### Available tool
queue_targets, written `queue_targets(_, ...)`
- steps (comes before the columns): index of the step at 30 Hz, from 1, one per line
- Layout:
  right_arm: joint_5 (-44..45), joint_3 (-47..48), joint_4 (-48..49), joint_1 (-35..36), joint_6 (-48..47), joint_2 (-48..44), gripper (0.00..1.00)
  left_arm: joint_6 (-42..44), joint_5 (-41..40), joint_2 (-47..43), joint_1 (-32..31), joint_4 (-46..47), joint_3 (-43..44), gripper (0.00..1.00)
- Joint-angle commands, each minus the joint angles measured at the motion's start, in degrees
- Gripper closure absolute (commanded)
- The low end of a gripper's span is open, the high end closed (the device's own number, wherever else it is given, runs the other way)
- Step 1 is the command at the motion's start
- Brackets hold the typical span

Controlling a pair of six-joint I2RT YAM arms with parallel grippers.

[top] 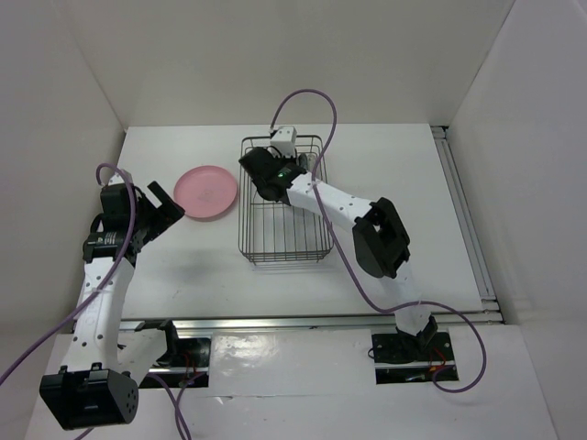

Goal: Load the plates into the dish rack

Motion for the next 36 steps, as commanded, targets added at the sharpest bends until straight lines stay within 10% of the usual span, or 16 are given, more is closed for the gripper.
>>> queue_targets(1, 0.66, 1.41, -0.87, -0.27, 1.76, 0.47, 0.79, 0.56, 0.3, -0.92, 0.27, 2.09, -0.17, 0.0)
queue_targets(7, 0.65, 1.93, -0.08, -0.27, 1.14, 1.0, 0.68, 0.56, 0.3, -0.92, 0.27, 2.09, -0.17, 0.0)
queue_targets(15, -0.4, 6.05, 3.43, -0.8, -7.18, 1.0, 0.29, 0.56, 0.83, -0.92, 0.27, 2.09, -0.17, 0.0)
queue_targets(25, -7.51, 13.01, 7.4, 0.34, -16.34, -5.47, 0.18, 0.56, 1.52, 0.75, 0.8, 2.62, -0.17, 0.0)
queue_targets(36, -33.85, -34.25, 26.28, 0.35, -11.6, -47.76, 0.06, -18.06, 10.24, 20.24, 0.8, 15.62, -6.15, 0.0)
